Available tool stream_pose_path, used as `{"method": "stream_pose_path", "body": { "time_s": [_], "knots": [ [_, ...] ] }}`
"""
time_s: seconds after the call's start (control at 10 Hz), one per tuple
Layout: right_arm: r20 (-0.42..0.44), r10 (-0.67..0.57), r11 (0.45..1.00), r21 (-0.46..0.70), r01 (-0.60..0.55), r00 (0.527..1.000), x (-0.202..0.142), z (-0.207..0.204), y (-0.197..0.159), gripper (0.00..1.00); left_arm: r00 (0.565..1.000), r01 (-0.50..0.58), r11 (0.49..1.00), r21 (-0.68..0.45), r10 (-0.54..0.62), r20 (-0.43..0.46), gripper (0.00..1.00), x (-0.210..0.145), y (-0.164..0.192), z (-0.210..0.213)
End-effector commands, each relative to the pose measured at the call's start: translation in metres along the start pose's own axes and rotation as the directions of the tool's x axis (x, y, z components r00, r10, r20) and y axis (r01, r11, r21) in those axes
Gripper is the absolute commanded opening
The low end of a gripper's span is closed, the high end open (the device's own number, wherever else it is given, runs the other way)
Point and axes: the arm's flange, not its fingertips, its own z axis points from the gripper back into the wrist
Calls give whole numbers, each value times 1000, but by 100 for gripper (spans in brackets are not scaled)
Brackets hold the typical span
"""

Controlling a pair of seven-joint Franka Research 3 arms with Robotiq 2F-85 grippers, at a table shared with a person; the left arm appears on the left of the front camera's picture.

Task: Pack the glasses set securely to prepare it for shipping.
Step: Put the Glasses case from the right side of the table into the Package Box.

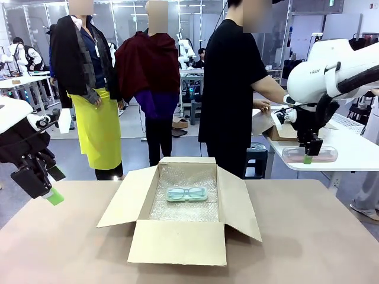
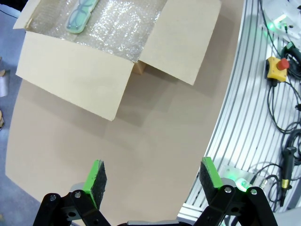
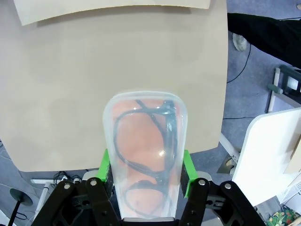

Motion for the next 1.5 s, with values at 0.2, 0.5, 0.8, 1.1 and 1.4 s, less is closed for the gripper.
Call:
{"method": "stream_pose_path", "body": {
  "time_s": [0.2,0.5,0.8,1.1,1.4],
  "knots": [
    [0,-1,1000,7,1,1000,1,-2,-6,40,1000,4,1000,5,-4,20,100,0,0,0],
    [0,-1,1000,7,1,1000,1,-2,-6,40,1000,4,1000,5,-4,20,100,0,0,0],
    [37,22,996,83,-25,999,26,13,-1,65,1000,4,1000,5,-4,20,100,0,0,0],
    [10,92,992,84,-93,996,103,48,17,65,1000,4,1000,5,-4,20,100,0,0,0],
    [-19,110,993,52,-109,994,218,63,34,65,1000,4,1000,5,-4,20,100,0,0,0]
  ]
}}
